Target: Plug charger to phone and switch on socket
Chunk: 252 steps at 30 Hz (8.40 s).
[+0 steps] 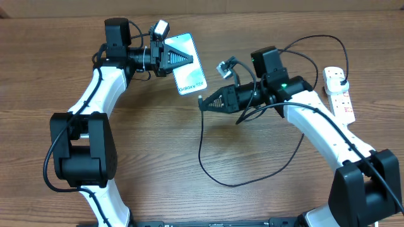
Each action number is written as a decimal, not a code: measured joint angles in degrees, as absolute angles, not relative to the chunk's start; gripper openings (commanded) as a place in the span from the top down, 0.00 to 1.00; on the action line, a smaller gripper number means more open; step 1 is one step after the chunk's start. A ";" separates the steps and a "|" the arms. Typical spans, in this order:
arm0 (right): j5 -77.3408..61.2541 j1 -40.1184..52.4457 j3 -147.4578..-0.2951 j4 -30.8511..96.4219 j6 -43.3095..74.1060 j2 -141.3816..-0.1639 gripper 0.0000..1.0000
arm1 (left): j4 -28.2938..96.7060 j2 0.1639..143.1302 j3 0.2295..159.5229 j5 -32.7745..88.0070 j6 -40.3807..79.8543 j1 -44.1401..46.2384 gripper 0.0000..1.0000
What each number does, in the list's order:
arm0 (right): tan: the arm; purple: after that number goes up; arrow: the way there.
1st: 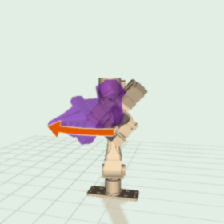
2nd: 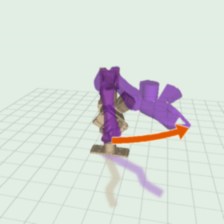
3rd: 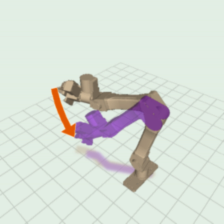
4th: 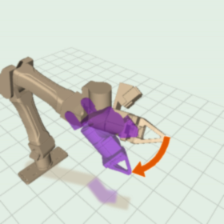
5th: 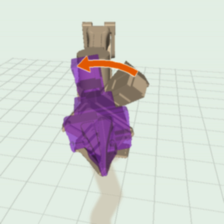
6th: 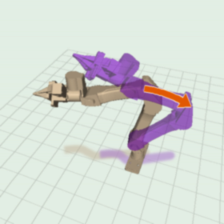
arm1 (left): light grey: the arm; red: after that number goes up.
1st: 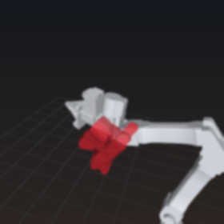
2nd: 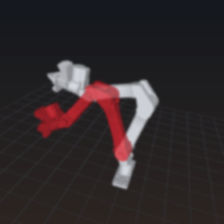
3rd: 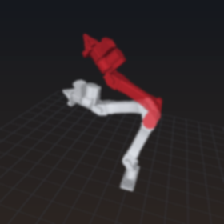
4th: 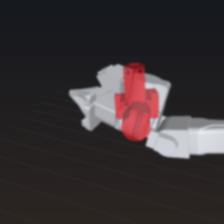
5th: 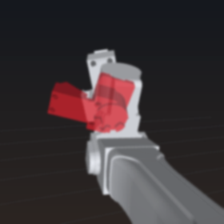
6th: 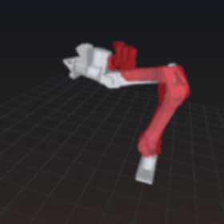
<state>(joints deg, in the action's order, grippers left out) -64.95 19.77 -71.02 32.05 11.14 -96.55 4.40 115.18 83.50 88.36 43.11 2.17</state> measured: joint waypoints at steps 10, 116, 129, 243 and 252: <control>-65.87 17.63 -71.02 33.61 10.37 -96.84 0.96 | 4.38 115.18 83.50 88.36 43.16 4.38 0.96; -73.49 17.10 -71.02 26.13 13.52 -97.71 0.96 | -20.82 115.20 83.50 89.01 67.61 6.39 0.96; -73.58 17.12 -71.00 26.09 13.96 -99.07 0.96 | -20.84 115.20 83.50 89.01 67.61 7.53 0.96; -76.27 16.27 -70.74 22.46 15.33 -99.07 0.96 | -21.04 115.20 83.50 88.84 66.96 7.09 0.96; -76.99 16.23 -69.23 13.41 22.22 -99.31 0.96 | -21.26 115.20 83.64 87.85 67.00 6.70 0.96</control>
